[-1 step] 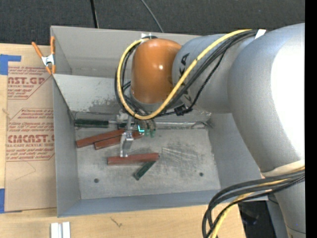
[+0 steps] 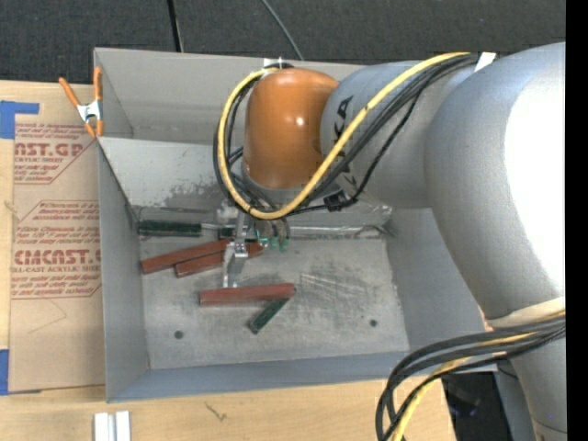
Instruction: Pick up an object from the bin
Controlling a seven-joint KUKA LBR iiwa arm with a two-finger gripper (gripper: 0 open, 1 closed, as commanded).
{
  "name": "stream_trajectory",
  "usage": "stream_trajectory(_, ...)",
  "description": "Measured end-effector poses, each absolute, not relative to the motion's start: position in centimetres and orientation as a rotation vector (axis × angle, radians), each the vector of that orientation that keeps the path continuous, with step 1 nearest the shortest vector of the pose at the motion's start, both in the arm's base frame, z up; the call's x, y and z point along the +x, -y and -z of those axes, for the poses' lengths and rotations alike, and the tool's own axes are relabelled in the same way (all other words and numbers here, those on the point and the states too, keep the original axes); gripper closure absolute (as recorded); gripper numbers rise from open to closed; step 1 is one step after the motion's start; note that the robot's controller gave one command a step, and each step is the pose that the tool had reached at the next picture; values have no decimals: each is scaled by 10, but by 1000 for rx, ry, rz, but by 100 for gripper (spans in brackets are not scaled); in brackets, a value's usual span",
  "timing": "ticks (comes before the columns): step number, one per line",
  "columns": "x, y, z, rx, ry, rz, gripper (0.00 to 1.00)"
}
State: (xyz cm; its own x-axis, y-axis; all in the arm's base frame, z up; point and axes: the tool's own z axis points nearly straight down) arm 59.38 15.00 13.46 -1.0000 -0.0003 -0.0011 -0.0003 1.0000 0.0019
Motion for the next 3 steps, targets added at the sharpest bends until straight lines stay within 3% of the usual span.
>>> stream_trajectory(1,573,-155,-78,278,-3103,-20,100)
stream_trajectory(3,570,-153,-81,265,-3115,-13,100)
